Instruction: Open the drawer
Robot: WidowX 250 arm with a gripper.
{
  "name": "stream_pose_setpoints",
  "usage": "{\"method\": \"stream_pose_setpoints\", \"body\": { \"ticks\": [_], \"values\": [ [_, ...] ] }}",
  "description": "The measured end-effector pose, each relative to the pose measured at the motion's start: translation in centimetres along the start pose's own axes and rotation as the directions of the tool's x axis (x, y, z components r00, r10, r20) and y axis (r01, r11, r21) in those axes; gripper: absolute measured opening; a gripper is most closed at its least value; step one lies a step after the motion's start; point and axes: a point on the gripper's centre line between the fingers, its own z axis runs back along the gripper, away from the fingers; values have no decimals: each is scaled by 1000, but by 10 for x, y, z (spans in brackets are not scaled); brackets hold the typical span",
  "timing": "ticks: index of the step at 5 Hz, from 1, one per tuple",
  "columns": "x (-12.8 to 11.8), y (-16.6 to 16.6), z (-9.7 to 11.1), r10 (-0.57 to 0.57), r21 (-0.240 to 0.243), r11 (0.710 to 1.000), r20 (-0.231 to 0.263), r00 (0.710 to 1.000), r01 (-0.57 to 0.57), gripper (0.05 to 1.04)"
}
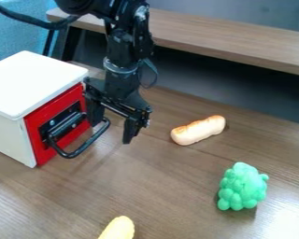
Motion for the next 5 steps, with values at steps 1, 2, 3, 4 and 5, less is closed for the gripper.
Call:
{"method": "stream_pose_setpoints", "body": {
  "ticks": [1, 2, 3, 4, 5],
  "values": [
    [-1, 8, -9, 1, 27, 1000, -12, 1000, -1, 999],
    [-4, 15, -20, -12, 61, 998, -33, 999, 14, 999],
    [-7, 22, -29, -8, 79, 997, -45, 999, 11, 999],
    [-12, 24, -42, -10, 80, 997, -68, 998, 15, 999],
    [-15, 29, -54, -6, 59, 998, -71, 997, 10, 999]
  ]
}}
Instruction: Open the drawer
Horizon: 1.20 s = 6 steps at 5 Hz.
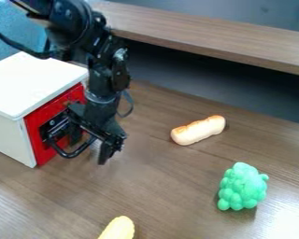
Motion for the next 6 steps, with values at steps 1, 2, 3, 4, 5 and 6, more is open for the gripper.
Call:
{"method": "stream_pose_setpoints", "body": {
  "ticks": [1, 2, 3, 4, 5, 6],
  "values": [
    [1, 0, -4, -3, -7, 1000, 14, 1000, 3, 999],
    [-1, 0, -12, -10, -72, 997, 44, 999, 13, 999],
    [-2, -12, -14, -62, -162, 984, 96, 993, 77, 999],
    [0, -30, -8, -102, -235, 963, 142, 985, 133, 999],
    [1, -54, 0, -152, -294, 934, 183, 971, 201, 999],
    [1, -73, 6, -179, -329, 914, 196, 964, 236, 999]
  ]
}}
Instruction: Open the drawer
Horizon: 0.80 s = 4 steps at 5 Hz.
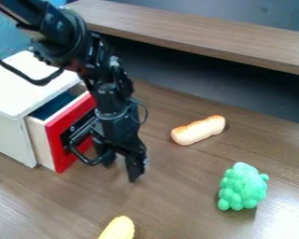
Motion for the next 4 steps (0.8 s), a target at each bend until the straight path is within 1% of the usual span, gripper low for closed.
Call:
{"method": "stream_pose_setpoints", "body": {
  "ticks": [1, 3, 4],
  "values": [
    [2, -16, -2, -36, -33, 999, 4, 999, 36, 999],
    [5, -51, -4, -117, -73, 990, -1, 993, 117, 999],
    [5, -63, -5, -146, -84, 986, -2, 989, 145, 999]
  ]
}}
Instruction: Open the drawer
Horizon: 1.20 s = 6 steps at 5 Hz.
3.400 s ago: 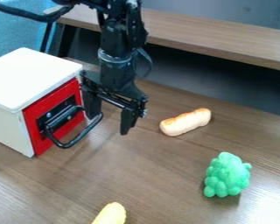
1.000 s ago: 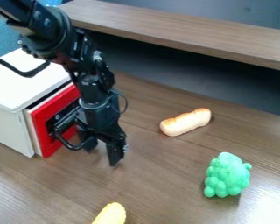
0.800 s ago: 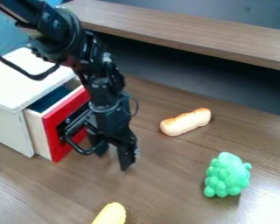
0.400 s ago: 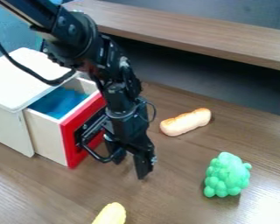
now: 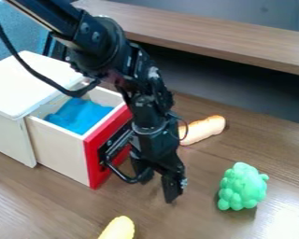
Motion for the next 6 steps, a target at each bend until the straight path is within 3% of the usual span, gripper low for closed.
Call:
{"method": "stream_pose_setpoints", "body": {
  "ticks": [2, 3, 4, 5, 6],
  "values": [
    [1, -8, -1, 0, 5, 1000, -6, 1000, 0, 999],
    [-8, -2, 17, 119, 167, 980, -71, 990, -106, 999],
    [-8, 17, 48, 206, 324, 929, -54, 977, -178, 999],
    [1, 17, 78, 205, 359, 914, -7, 979, -189, 999],
    [7, 8, 96, 187, 313, 932, 18, 982, -183, 999]
  ]
}}
